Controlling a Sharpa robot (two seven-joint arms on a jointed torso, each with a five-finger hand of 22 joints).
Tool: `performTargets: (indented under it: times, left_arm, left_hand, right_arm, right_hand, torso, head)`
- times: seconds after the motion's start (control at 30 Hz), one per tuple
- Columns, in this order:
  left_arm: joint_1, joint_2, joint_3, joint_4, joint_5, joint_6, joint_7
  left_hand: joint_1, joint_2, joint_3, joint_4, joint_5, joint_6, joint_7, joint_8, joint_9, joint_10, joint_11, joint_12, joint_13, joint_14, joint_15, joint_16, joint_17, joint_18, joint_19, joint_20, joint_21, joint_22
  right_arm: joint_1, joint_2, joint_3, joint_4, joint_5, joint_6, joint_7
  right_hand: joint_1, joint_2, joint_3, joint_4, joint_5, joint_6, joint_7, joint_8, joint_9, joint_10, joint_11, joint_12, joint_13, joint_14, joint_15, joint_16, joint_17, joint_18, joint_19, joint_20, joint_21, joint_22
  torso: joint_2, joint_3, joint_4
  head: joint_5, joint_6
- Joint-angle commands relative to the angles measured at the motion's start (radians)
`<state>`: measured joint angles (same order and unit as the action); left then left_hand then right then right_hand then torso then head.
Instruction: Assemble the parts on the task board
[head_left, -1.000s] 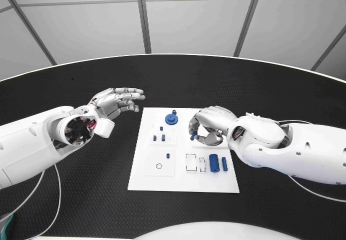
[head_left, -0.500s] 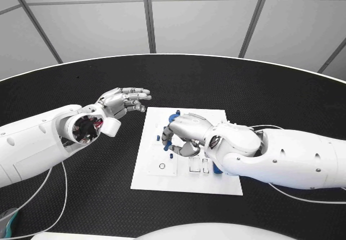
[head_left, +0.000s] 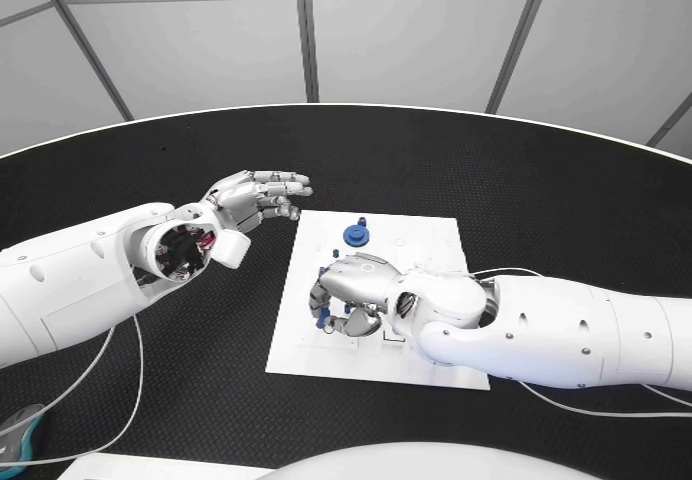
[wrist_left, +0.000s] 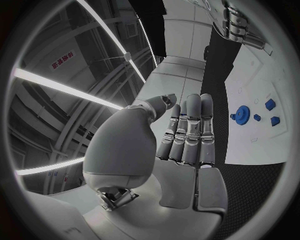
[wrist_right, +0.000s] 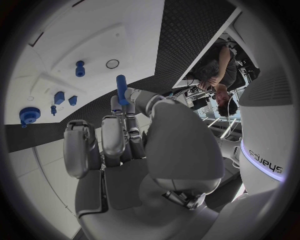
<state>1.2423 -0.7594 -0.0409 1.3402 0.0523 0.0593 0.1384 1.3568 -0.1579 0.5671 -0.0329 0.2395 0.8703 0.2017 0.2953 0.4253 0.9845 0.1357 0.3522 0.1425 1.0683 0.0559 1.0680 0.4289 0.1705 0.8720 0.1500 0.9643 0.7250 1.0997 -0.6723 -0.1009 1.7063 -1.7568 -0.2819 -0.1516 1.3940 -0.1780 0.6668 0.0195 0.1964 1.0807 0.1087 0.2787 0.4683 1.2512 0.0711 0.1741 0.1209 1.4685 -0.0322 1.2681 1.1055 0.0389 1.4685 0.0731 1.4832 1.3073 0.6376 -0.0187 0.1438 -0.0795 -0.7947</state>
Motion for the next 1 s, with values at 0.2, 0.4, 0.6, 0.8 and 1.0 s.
performTargets:
  times: [0.2, 0.4, 0.6, 0.8, 1.0]
  left_arm:
    - [0.000, -0.002, 0.000, 0.000, 0.000, 0.001, -0.002]
    - [0.000, -0.005, 0.000, 0.000, 0.000, 0.000, -0.003]
    - [0.000, -0.008, 0.000, 0.001, 0.000, -0.002, -0.003]
    - [0.000, -0.009, 0.000, 0.002, 0.000, -0.002, -0.003]
    - [0.000, -0.012, 0.000, 0.003, 0.000, -0.003, -0.003]
  left_hand:
    - [0.008, 0.002, -0.005, -0.003, -0.001, -0.002, 0.009, 0.004, -0.001, 0.001, 0.002, -0.002, -0.001, -0.004, 0.002, -0.007, -0.001, 0.014, -0.007, -0.001, 0.002, 0.001]
    - [0.008, 0.002, -0.005, -0.003, -0.001, -0.002, 0.009, 0.004, -0.001, 0.001, 0.002, -0.002, -0.001, -0.004, 0.002, -0.007, -0.001, 0.014, -0.007, -0.001, 0.002, 0.001]
    - [0.008, 0.002, -0.006, -0.002, -0.001, -0.003, 0.009, 0.003, -0.002, 0.000, 0.003, -0.002, -0.002, -0.004, 0.002, -0.007, -0.002, 0.013, -0.008, 0.000, 0.002, 0.001]
    - [0.008, 0.002, -0.006, -0.002, -0.001, -0.003, 0.009, 0.003, -0.002, 0.000, 0.003, -0.002, -0.002, -0.004, 0.002, -0.007, -0.002, 0.013, -0.008, 0.000, 0.002, 0.001]
    - [0.008, 0.002, -0.006, -0.002, -0.001, -0.003, 0.009, 0.003, -0.002, 0.000, 0.003, -0.002, -0.002, -0.004, 0.002, -0.007, -0.002, 0.013, -0.008, 0.000, 0.002, 0.001]
  right_arm:
    - [-0.008, 0.004, -0.004, -0.014, 0.000, 0.018, -0.006]
    - [-0.009, 0.004, -0.004, -0.018, 0.000, 0.039, -0.010]
    - [-0.009, 0.001, -0.004, -0.022, 0.000, 0.055, -0.017]
    - [-0.009, 0.007, -0.005, -0.032, 0.000, 0.061, -0.030]
    - [-0.009, 0.015, -0.006, -0.042, 0.000, 0.055, -0.039]
  right_hand:
    - [0.013, 0.010, 0.007, -0.002, 0.007, 0.000, 0.006, 0.002, 0.002, 0.037, -0.029, 0.002, 0.030, 0.025, -0.005, 0.007, -0.001, -0.016, 0.061, -0.007, -0.005, 0.208]
    - [0.013, 0.010, 0.007, -0.002, 0.007, 0.000, 0.006, 0.002, 0.002, 0.037, -0.029, 0.002, 0.030, 0.025, -0.005, 0.007, -0.001, -0.016, 0.061, -0.007, -0.005, 0.208]
    - [0.013, 0.010, 0.007, -0.002, 0.007, 0.000, 0.006, 0.002, 0.002, 0.037, -0.029, 0.002, 0.030, 0.025, -0.005, 0.007, -0.001, -0.016, 0.061, -0.007, -0.005, 0.208]
    - [0.012, 0.010, 0.009, -0.004, 0.009, -0.002, 0.008, 0.002, 0.003, 0.036, -0.028, 0.000, 0.032, 0.025, -0.004, 0.007, -0.002, -0.016, 0.061, -0.006, -0.005, 0.209]
    - [0.013, 0.011, 0.010, -0.005, 0.009, -0.002, 0.008, 0.002, 0.004, 0.036, -0.028, 0.000, 0.032, 0.025, -0.003, 0.007, -0.002, -0.015, 0.060, -0.006, -0.006, 0.208]
  torso:
    - [0.000, 0.0010, -0.0005]
    - [0.000, 0.0010, -0.0007]
    - [-0.001, 0.0010, -0.0004]
    - [-0.001, 0.0014, -0.0004]
    - [-0.001, 0.0018, -0.0004]
  head:
    - [0.006, -0.006]
    - [0.007, -0.012]
    - [0.009, -0.015]
    - [0.010, -0.017]
    - [0.012, -0.018]
